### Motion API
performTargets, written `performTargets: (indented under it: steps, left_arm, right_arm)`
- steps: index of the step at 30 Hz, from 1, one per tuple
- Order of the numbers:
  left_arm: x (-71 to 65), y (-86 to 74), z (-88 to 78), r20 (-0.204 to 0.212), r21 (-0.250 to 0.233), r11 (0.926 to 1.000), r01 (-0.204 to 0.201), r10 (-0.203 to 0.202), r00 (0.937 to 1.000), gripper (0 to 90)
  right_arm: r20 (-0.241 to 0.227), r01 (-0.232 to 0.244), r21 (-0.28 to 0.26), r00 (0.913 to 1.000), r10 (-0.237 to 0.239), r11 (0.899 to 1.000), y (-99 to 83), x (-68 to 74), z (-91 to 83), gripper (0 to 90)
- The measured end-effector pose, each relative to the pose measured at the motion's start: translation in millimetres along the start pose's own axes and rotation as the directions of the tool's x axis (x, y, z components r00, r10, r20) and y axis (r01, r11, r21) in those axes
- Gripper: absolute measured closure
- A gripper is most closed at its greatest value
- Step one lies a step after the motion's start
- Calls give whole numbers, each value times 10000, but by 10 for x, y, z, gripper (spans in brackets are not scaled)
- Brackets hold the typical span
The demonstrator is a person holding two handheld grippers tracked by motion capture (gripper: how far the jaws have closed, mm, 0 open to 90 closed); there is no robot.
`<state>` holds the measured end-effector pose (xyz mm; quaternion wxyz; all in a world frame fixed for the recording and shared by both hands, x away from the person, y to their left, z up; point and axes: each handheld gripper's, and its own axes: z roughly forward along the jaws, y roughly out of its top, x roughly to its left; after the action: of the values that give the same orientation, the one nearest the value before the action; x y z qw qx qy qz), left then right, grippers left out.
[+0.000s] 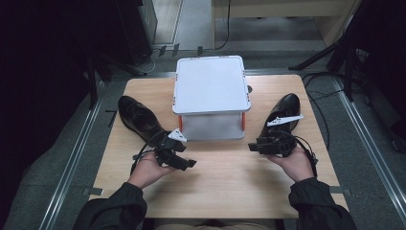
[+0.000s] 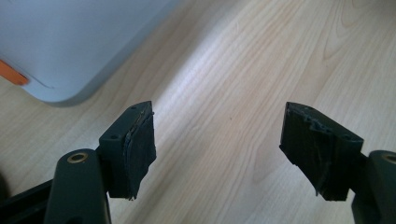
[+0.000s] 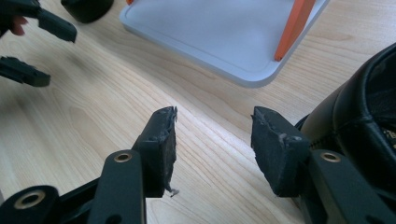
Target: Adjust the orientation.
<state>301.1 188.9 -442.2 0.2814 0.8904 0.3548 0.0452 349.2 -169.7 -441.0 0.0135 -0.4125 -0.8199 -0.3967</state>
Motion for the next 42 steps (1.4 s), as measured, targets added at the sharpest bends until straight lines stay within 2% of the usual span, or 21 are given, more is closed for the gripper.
performTargets:
  steps: [4, 7, 9, 11, 15, 22, 27, 34, 42]
  left_arm:
    - [-19, 20, 14, 145, 97, 10000, 25, -27, 9999, 307]
    - [-33, 33, 18, 128, 186, 9997, 174, -177, 9998, 321]
    - [-34, 39, 5, 90, 207, 9991, 369, -371, 9993, 361]
    - [-27, 37, -11, 269, 186, 9985, 519, -524, 9983, 361]
    - [-6, 28, -47, 287, 107, 9983, 568, -571, 9980, 369]
    - [43, 14, -104, 354, -38, 9959, 907, -905, 9953, 393]
    - [80, -5, -148, 395, -205, 9948, 993, -985, 9944, 404]
    - [122, -8, -214, 431, -165, 9932, 1151, -1143, 9925, 422]
    - [203, -34, -307, 402, -187, 9884, 1510, -1501, 9878, 439]
  right_arm:
    - [-49, 165, 147, 9999, -164, 9998, -11, 4, 26, 510]
    - [-37, 250, 261, 9997, -249, 9993, -20, 10, 38, 500]
    - [-15, 265, 266, 9996, -265, 9993, -20, 13, 44, 493]
    - [-27, 283, 278, 9996, -282, 9992, -18, 22, 54, 491]
    - [-120, 498, 444, 9987, -493, 9978, -17, 50, 99, 491]
    - [-232, 498, 462, 9985, -488, 9977, -13, 52, 111, 487]
    - [-262, 477, 468, 9986, -465, 9978, -13, 47, 113, 486]
    - [-281, 507, 536, 9984, -492, 9973, -16, 55, 118, 486]
    - [-365, 495, 663, 9982, -472, 9966, -19, 58, 132, 482]
